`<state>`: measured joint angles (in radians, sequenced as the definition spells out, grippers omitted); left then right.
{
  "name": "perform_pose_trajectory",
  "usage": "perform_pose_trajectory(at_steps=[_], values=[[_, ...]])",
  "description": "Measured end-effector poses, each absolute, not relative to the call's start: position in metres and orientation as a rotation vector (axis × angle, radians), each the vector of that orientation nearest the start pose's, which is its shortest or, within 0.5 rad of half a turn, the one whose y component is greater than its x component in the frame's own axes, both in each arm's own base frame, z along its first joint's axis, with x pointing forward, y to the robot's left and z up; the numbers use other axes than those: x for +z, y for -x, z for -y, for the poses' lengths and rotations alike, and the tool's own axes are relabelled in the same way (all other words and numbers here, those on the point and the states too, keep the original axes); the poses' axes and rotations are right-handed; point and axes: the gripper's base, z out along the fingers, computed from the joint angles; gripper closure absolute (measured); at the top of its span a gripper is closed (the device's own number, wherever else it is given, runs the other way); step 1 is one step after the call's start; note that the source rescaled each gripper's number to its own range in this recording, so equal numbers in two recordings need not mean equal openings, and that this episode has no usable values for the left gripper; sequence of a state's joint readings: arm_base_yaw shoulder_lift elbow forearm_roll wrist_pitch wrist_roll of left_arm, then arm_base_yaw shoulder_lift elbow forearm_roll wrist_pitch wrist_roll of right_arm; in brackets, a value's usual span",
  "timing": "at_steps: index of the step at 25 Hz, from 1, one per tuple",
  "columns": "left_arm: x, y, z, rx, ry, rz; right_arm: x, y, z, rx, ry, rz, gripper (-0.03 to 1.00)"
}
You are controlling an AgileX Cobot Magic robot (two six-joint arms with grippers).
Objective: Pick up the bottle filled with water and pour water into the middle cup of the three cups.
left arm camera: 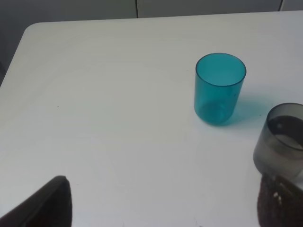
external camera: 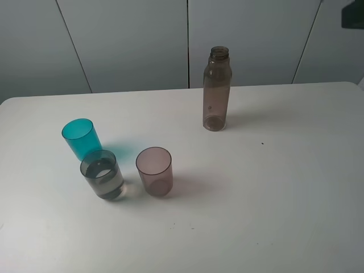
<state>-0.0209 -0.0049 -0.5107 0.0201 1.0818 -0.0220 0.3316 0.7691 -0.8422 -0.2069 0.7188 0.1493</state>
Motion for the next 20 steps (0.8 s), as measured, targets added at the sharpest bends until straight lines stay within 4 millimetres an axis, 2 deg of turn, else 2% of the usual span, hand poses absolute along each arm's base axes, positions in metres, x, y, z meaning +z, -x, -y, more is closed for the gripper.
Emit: perform_pose_trajectory(at_steps=[6, 11, 15, 20], values=[[0.279, 0.008, -0.002, -0.003, 0.002, -2.050, 0.362, -0.079, -0.013, 0.038, 0.258, -2.197, -0.03], [0.279, 0.008, -0.002, -0.003, 0.002, -2.050, 0.339, -0.037, -0.003, 0.090, 0.243, -2.253, -0.03], [0.279, 0.008, -0.002, -0.003, 0.002, -2.050, 0.321, -0.012, -0.003, 0.211, 0.276, -2.186, -0.03], [0.279, 0.008, -0.002, -0.003, 0.002, -2.050, 0.306, 0.006, 0.000, 0.236, 0.336, -2.063, -0.03]])
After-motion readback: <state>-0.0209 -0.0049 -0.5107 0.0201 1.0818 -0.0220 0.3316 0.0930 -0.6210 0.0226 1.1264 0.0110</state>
